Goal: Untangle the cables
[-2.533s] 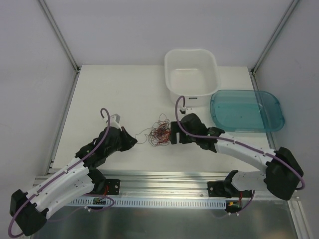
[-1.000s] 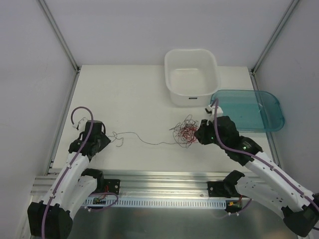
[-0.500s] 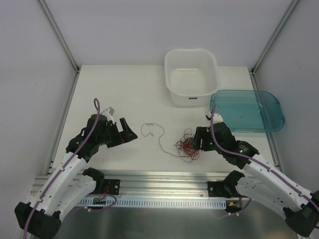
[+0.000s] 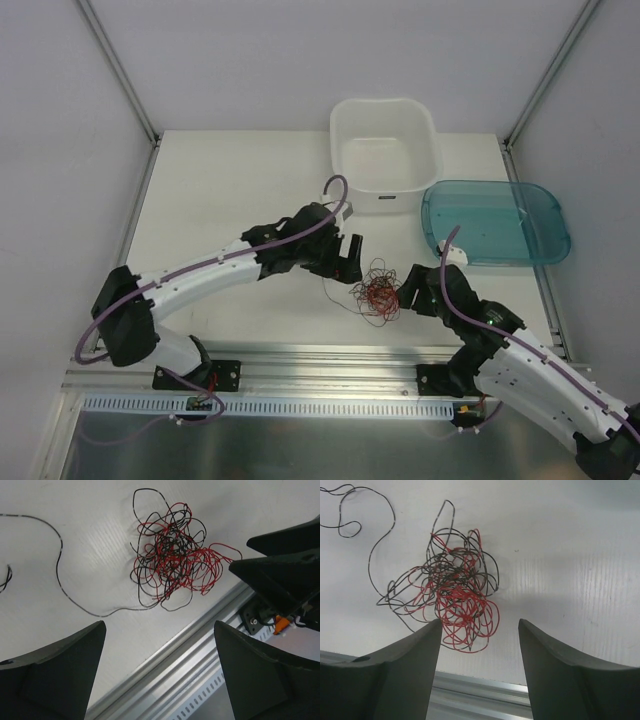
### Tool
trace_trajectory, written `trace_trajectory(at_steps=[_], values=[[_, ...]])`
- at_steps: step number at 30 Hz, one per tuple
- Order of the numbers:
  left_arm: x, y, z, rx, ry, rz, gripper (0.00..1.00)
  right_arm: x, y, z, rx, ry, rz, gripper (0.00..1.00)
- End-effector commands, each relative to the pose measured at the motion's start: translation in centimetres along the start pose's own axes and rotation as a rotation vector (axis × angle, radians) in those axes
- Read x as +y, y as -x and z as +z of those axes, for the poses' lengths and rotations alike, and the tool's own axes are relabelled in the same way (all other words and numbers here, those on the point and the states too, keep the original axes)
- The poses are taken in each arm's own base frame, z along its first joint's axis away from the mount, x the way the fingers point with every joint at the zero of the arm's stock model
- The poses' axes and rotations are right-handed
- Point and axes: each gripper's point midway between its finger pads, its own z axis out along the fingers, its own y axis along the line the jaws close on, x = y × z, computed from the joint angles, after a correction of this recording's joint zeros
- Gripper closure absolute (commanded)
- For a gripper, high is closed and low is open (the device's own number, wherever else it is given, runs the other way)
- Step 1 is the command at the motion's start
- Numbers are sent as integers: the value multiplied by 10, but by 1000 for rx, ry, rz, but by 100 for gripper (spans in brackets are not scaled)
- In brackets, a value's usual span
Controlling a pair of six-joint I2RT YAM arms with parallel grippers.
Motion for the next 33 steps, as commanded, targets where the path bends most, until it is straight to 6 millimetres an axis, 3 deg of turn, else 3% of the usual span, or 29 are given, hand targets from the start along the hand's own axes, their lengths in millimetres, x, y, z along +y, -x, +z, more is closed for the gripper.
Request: trace_trajectory(at_steps=[1,2,3,5,6,12,15,18,19,20,21,25,26,28,29,30,32,33], values=[[-15,18,32,-17,34,139,10,1,-4,6,-31,17,140,34],[-26,21,36,-22,26,176,11,-3,-12,11,-20,8,170,34],[-24,13,52,16,40,192,11,-4,-15,13,-19,10,187,33],[-32,14,63,13,54,240,13,-5,-22,17,-19,18,232,33],[-28,8,76,34,77,252,15,-3,-21,19,-28,31,248,33],[-16,-10,110,100,135,224,26,2,-33,33,-17,74,310,33],[-11,-19,118,130,145,205,39,8,-37,40,6,90,309,33],[-7,-25,122,141,158,192,59,11,-41,47,20,92,315,34],[-5,-25,122,137,165,184,77,11,-43,50,22,90,316,34],[-2,-26,122,135,177,179,89,11,-44,52,28,88,313,39],[0,-24,119,123,191,175,100,11,-46,53,36,85,303,44],[20,-17,101,62,261,84,100,4,-44,49,44,43,268,76],[37,-19,96,61,296,50,100,5,-39,46,32,41,253,88],[44,-8,75,9,297,-33,100,-3,-34,38,15,13,226,99],[56,-15,69,16,314,-62,100,-1,-23,32,-10,15,204,100],[61,-1,51,-37,302,-105,100,-13,-23,27,-13,-34,178,99],[76,-4,34,-59,315,-150,100,-18,-11,16,-54,-50,159,99],[79,10,14,-122,297,-179,100,-24,-2,8,-73,-79,125,99]])
